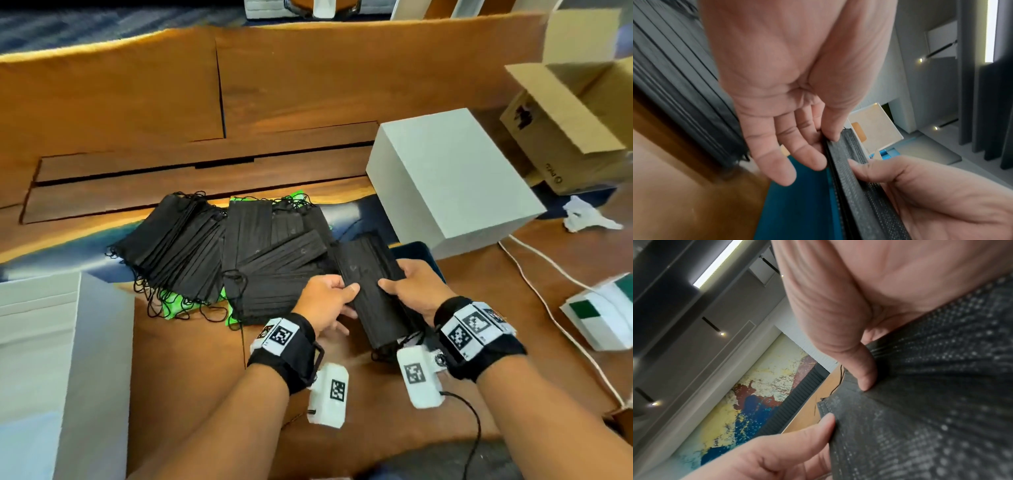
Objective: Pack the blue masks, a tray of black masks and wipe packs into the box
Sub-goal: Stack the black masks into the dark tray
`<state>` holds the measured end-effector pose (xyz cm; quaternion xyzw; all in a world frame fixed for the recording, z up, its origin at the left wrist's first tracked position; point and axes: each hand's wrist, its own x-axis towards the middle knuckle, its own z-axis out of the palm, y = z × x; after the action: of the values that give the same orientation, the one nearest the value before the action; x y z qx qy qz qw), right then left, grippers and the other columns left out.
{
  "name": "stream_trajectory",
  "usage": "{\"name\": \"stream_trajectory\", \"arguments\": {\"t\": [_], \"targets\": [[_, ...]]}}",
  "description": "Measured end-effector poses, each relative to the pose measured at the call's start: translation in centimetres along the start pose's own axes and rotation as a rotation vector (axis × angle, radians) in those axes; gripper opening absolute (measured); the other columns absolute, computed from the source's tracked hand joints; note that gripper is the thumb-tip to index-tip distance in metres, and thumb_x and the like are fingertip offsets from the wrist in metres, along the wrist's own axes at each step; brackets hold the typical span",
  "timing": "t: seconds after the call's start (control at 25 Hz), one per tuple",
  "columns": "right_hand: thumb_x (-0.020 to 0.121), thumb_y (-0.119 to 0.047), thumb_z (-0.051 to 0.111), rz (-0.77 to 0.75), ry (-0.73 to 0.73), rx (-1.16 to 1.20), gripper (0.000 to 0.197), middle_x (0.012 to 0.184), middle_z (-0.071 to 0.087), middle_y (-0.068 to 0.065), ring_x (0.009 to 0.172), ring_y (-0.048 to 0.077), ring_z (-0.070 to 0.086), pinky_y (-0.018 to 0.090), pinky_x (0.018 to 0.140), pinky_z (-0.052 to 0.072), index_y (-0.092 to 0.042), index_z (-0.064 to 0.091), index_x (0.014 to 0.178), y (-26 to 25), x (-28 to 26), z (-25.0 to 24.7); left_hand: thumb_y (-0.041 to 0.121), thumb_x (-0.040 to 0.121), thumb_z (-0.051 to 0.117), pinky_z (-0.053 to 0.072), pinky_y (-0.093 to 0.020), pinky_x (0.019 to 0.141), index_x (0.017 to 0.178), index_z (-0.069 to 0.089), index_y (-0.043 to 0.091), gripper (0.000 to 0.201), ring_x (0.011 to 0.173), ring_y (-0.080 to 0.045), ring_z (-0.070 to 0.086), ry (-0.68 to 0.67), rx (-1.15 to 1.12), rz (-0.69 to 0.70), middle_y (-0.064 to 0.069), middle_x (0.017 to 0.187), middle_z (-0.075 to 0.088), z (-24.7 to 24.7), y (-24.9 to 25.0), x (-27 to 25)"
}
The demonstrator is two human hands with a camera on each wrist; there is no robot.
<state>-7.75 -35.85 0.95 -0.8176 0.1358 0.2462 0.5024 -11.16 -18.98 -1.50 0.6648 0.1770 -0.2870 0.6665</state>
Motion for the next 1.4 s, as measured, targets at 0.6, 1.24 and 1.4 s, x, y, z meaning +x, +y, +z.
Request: {"name": "stream_trajectory", "arguments": {"t": [0.6,1.24,1.4], "targets": [[0.084,0.000,0.052,0.207,-0.019,-0.286,0.029,0.101,0.069,0.016,0.098,0.034,0.065,0.045,0.090,0.055,-0.006,0.065,0.110,5.2,2.9,-2.1,0.053,0.085,0.052,0.057,-0.042,0.077,0.105,0.051,0.026,0.034,0.080,-0.030,0.069,0.232,0.583,0.048,-0.004,0.093,0.069,5.4,-0.2,2.3],[0.086,-0.031,0.064,0.076,-0.123,-0.841,0.039,0.127,0.048,0.011,0.117,0.031,0.051,0.040,0.097,0.046,-0.019,0.047,0.119,2.1,1.6,-0.3,0.028,0.096,0.049,0.057,-0.028,0.053,0.106,0.049,0.017,0.014,0.044,-0.015,0.066,0.234,0.503,0.087,-0.003,0.070,0.067,4.0,0.8,1.9],[0.090,-0.026,0.061,0.244,-0.382,-0.713,0.028,0.098,0.062,0.008,0.090,0.023,0.060,0.036,0.081,0.053,-0.008,0.061,0.112,1.9,1.5,0.0,0.028,0.097,0.049,0.056,-0.028,0.056,0.122,0.050,0.013,0.029,0.043,-0.014,0.064,0.225,0.509,0.070,-0.005,0.067,0.067,3.9,0.8,2.0]]}}
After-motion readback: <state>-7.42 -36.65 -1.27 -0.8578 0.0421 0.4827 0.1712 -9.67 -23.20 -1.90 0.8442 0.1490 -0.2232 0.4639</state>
